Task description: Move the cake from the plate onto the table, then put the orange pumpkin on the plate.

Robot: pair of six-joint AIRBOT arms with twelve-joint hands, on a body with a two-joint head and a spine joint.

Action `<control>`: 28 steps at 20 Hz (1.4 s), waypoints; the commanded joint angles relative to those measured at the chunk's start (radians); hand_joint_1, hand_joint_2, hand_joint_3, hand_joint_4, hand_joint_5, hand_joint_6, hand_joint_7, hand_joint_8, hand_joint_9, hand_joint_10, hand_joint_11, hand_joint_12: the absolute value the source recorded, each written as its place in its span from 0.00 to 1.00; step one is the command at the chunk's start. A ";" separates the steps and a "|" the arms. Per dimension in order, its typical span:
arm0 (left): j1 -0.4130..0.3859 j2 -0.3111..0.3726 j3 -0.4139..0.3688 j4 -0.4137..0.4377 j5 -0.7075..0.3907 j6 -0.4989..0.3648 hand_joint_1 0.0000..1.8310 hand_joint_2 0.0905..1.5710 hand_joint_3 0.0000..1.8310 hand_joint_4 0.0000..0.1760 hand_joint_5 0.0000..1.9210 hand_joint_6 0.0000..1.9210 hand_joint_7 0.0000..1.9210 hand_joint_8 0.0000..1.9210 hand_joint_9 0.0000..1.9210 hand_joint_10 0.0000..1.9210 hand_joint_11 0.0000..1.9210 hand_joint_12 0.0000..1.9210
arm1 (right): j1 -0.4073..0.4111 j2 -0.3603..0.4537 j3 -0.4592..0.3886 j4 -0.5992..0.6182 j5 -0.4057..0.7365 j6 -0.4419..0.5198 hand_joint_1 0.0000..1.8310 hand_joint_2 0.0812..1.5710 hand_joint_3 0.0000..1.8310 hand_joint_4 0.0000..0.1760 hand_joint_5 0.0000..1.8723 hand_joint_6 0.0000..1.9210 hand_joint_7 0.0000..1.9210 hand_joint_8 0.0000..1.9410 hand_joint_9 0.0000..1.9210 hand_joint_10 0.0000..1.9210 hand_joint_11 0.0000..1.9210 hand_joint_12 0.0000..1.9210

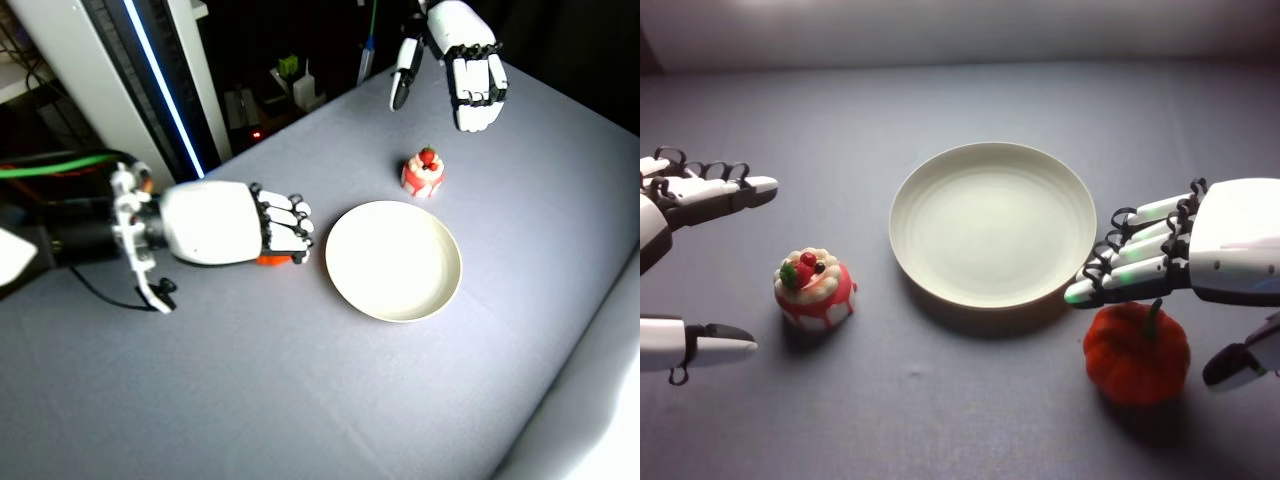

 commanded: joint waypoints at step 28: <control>0.010 -0.001 0.002 -0.032 -0.145 -0.010 0.47 0.54 0.00 0.00 0.24 0.00 0.30 0.00 0.31 0.00 0.15 0.37 | 0.019 -0.034 0.035 0.056 0.091 0.053 0.67 0.75 0.00 0.00 0.47 0.50 0.42 0.79 0.53 0.85 0.62 0.91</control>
